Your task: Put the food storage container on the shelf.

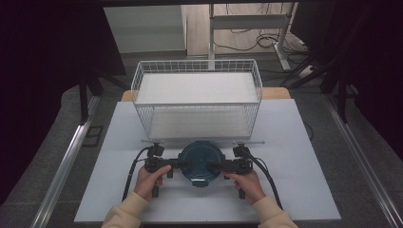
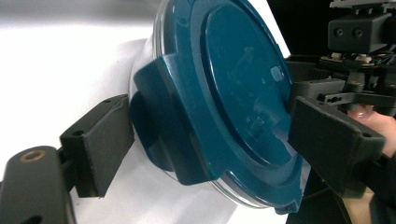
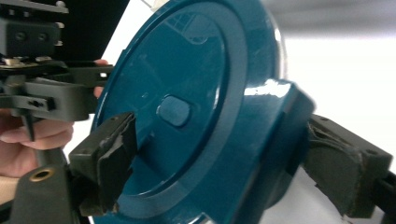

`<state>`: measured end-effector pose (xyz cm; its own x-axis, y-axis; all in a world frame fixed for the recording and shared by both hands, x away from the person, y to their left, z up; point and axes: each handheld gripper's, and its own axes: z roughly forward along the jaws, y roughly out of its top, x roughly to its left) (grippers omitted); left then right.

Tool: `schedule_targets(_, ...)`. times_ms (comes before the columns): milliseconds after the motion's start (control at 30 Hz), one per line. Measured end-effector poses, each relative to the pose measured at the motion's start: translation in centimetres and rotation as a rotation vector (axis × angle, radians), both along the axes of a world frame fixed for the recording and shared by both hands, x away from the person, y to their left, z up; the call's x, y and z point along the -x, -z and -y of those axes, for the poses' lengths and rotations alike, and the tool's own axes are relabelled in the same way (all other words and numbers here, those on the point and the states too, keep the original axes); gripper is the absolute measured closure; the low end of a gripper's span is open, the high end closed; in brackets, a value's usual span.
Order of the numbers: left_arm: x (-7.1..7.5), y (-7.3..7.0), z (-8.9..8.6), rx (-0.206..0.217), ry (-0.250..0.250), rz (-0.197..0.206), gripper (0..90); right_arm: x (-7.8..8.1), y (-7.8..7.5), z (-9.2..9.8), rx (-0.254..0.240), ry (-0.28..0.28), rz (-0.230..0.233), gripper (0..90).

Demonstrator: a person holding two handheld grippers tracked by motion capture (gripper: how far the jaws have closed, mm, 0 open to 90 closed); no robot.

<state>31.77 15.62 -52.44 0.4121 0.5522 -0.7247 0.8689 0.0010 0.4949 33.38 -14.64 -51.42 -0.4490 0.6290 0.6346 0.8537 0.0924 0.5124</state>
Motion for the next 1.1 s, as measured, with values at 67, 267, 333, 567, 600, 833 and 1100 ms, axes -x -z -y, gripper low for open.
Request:
schedule_targets(67,0.0,0.1,0.2,0.006,0.003,-0.007,16.2,0.0,0.0,-0.1,-0.005,0.009,-0.014,15.4)
schedule_targets(267,0.1,0.1,0.3,-0.025,-0.025,-0.007,24.2,0.1,-0.3,0.4,-0.012,0.038,-0.021,23.5)
schedule_targets(333,0.1,0.1,0.2,-0.024,-0.031,-0.015,24.9,0.0,-0.2,0.7,-0.033,0.055,-0.035,26.8)
schedule_targets(567,0.5,0.0,-0.1,0.013,-0.057,-0.031,30.9,0.2,-0.2,1.3,-0.077,0.094,-0.055,32.9)
schedule_targets(600,0.6,-0.2,-0.2,0.01,-0.054,-0.026,31.3,0.3,-0.2,1.3,-0.076,0.093,-0.047,33.3)
schedule_targets(833,1.0,-0.5,-0.3,0.022,-0.057,-0.012,35.7,0.8,-0.6,1.6,-0.081,0.085,-0.033,36.0)
schedule_targets(1100,1.5,-0.9,-0.4,0.017,-0.056,0.004,38.1,1.2,-0.9,1.8,-0.087,0.08,-0.018,38.4)
